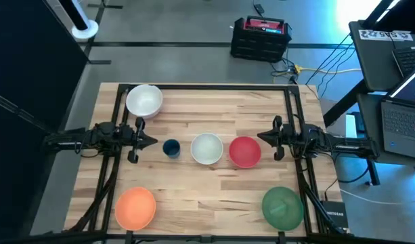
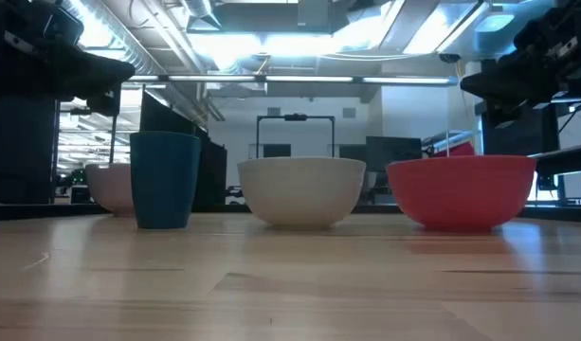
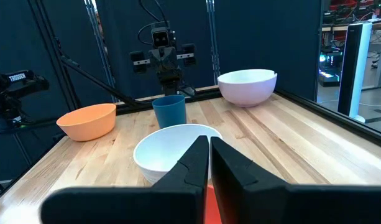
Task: Nest bowls inside each other
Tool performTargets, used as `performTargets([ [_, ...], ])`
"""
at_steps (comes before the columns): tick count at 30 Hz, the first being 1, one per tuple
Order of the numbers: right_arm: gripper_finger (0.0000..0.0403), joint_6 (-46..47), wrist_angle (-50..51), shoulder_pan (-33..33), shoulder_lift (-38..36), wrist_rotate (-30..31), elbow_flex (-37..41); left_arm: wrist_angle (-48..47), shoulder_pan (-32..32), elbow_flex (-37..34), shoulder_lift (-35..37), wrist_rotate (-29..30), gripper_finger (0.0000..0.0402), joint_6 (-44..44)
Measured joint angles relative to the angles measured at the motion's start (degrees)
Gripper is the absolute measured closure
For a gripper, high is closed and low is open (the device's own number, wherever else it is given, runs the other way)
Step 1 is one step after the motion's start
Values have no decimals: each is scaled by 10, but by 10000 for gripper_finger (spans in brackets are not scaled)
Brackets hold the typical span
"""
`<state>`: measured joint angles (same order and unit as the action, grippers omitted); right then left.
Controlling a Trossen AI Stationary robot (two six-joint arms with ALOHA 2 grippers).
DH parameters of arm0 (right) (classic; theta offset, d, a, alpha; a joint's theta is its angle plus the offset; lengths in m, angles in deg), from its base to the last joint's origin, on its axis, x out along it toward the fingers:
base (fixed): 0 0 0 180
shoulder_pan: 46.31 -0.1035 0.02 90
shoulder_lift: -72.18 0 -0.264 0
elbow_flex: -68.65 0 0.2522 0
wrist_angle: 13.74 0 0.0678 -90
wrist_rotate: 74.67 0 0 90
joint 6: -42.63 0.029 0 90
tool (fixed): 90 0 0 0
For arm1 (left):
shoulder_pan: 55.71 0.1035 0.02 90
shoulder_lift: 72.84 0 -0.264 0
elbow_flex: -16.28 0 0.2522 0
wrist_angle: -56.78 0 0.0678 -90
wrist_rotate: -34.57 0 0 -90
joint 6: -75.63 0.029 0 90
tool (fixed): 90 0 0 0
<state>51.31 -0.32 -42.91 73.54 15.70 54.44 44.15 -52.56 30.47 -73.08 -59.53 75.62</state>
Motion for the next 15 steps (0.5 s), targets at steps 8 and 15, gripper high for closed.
performTargets([
  [8, 402, 0, 0, 0, 0, 0, 0, 4, 0, 0, 0, 0, 402, 0],
  [15, 402, 0, 0, 0, 0, 0, 0, -67, 13, 72, -17, 58, 401, -35],
])
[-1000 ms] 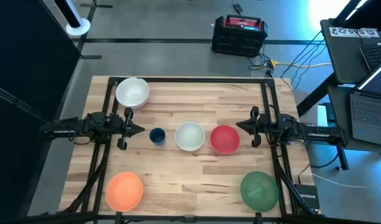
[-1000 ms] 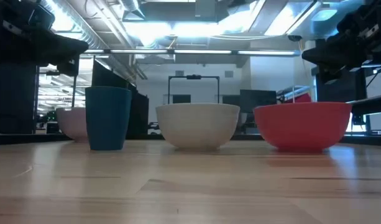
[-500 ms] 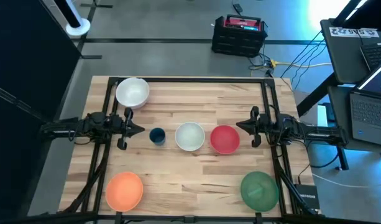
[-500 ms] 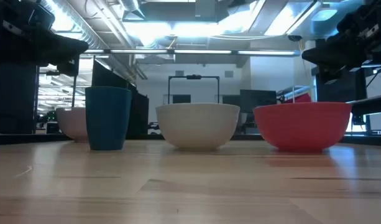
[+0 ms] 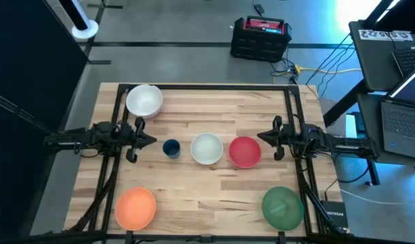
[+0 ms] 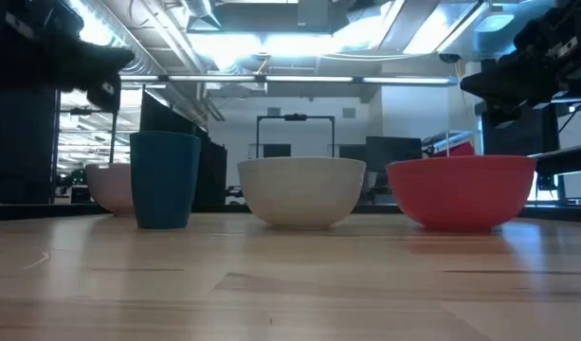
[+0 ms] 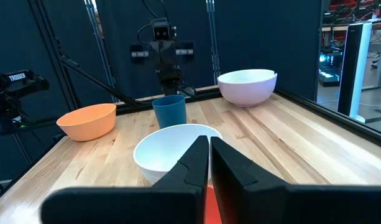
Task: Nest bowls inside each other
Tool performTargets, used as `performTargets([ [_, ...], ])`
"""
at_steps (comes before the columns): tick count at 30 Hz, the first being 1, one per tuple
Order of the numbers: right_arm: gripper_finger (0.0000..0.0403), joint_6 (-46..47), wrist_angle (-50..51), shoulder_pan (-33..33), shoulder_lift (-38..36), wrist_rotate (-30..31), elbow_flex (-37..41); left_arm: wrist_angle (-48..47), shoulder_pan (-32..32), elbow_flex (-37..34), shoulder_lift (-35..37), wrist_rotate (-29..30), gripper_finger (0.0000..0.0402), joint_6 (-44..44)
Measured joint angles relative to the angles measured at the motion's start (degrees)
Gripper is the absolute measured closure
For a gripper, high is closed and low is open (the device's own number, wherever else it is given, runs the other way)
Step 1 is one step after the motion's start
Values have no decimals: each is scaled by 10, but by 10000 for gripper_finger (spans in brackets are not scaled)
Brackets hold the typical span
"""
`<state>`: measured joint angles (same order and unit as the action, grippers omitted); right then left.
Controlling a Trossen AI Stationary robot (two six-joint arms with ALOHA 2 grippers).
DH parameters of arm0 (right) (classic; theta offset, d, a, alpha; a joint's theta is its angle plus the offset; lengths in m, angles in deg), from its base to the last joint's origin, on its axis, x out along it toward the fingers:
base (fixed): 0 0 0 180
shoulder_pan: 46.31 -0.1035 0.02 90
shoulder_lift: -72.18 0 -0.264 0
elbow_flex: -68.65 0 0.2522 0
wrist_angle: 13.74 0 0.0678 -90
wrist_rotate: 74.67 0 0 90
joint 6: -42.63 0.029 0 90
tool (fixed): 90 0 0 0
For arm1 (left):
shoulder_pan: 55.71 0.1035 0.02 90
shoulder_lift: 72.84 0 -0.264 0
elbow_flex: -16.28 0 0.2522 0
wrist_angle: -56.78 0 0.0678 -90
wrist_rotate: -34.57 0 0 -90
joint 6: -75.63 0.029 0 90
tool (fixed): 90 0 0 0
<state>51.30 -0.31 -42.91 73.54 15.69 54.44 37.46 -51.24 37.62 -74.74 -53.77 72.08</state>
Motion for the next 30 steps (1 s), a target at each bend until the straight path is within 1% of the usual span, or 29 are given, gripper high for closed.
performTargets([
  [7, 402, 0, 0, 0, 0, 0, 0, -86, 16, 85, -20, 69, 400, -42],
  [8, 402, 0, 0, 0, 0, 0, 0, -110, 19, 102, -26, 82, 399, -47],
  [10, 402, 0, 0, 0, 0, 0, 0, -215, 40, 173, -67, 124, 391, -59],
  [11, 402, 0, 0, 0, 0, 0, 0, -253, 51, 210, -91, 145, 385, -70],
  [14, 402, 0, 0, 0, 0, 0, 0, -331, 89, 319, -168, 208, 360, -121],
  [15, 402, 0, 0, 0, 0, 0, 0, -360, 103, 354, -199, 218, 350, -130],
  [19, 402, 0, 0, 0, 0, 0, 0, -507, 163, 481, -340, 220, 312, -167],
  [22, 402, 0, 0, 0, 0, 0, 0, -610, 202, 563, -458, 193, 286, -185],
  [24, 402, 0, 0, 0, 0, 0, 0, -650, 222, 611, -536, 176, 273, -183],
  [30, 402, 2, 0, 0, 0, 1, 0, -666, 247, 641, -678, 141, 267, -130],
])
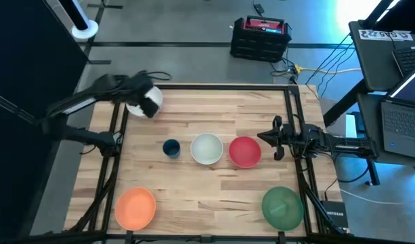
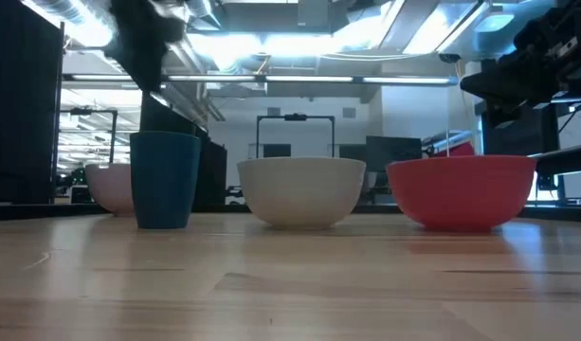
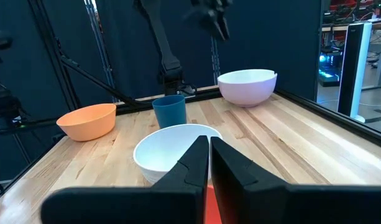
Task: Nest bowls inside each other
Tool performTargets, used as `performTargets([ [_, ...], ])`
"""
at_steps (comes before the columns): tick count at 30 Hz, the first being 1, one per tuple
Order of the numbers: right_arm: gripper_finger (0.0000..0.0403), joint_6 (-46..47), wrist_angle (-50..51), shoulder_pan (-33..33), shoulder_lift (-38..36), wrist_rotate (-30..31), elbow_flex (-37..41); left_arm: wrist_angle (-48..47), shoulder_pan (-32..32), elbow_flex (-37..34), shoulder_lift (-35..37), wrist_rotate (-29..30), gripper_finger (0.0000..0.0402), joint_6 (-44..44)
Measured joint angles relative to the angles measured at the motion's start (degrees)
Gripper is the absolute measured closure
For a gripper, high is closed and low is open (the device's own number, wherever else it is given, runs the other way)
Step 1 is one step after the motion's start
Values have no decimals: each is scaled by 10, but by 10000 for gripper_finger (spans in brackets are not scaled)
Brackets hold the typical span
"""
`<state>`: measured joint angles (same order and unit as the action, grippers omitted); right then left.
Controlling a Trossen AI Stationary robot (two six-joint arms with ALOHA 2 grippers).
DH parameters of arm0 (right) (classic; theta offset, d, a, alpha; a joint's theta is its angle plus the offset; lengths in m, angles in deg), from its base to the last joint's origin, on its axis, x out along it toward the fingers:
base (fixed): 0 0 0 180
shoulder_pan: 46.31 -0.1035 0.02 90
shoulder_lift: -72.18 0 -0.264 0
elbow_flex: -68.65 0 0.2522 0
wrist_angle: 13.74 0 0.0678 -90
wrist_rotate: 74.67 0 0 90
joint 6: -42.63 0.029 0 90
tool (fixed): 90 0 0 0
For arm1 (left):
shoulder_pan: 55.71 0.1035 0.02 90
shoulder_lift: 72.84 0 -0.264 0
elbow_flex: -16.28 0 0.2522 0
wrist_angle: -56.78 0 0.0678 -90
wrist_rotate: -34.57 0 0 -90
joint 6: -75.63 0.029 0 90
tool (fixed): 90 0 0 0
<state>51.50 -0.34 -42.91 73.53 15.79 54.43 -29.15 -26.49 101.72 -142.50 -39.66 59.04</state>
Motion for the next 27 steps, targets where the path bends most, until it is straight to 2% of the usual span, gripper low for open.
performTargets([
  [9, 402, 3, 0, 0, 0, 2, 0, -16, 32, 34, -194, -48, 260, 76],
  [17, 402, 3, -1, 0, 0, 4, 0, -3, 37, 34, -249, -49, 260, 111],
  [27, 402, 5, -1, 0, 0, 4, 0, 22, 66, 0, -258, -49, 260, 99],
])
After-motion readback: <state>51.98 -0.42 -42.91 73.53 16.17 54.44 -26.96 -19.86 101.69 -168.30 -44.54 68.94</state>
